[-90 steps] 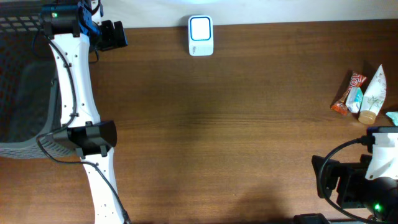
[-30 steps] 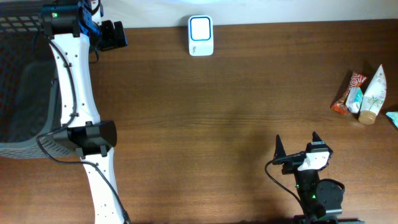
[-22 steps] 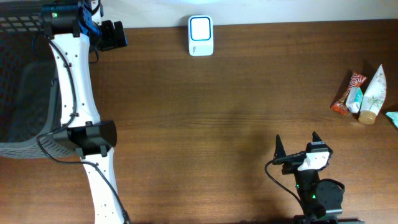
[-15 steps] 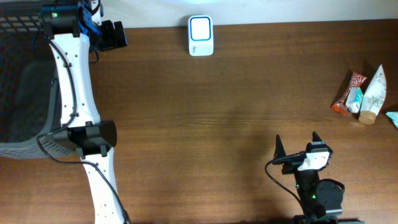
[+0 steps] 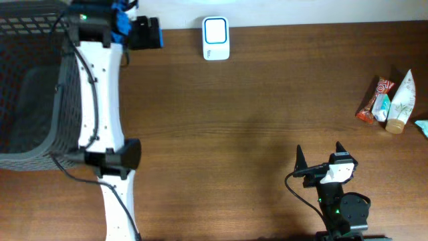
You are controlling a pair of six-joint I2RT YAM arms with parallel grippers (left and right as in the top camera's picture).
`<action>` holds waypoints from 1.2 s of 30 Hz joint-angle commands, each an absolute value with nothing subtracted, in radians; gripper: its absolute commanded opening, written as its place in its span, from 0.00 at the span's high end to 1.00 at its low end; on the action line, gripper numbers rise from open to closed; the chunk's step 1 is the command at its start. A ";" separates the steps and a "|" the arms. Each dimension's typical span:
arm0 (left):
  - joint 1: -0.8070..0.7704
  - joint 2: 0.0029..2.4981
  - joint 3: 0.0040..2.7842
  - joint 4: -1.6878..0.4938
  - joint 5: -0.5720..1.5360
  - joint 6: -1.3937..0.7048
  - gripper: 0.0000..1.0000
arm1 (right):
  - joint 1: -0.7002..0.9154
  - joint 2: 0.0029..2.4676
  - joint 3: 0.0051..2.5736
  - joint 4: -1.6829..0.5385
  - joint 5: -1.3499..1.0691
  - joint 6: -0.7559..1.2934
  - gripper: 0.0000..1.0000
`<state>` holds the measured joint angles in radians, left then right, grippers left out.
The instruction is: Scan the item barcode
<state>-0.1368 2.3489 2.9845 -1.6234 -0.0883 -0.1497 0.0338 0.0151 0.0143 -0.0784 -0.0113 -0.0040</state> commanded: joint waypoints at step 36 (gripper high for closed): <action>-0.085 0.114 0.170 -0.155 -0.161 -0.140 0.01 | 0.038 0.015 0.006 -0.080 -0.007 -0.010 0.01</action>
<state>-0.1192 0.1638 0.2466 -0.2337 -0.1810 -0.1501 0.0338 0.0185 0.0139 -0.0772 -0.0113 -0.0044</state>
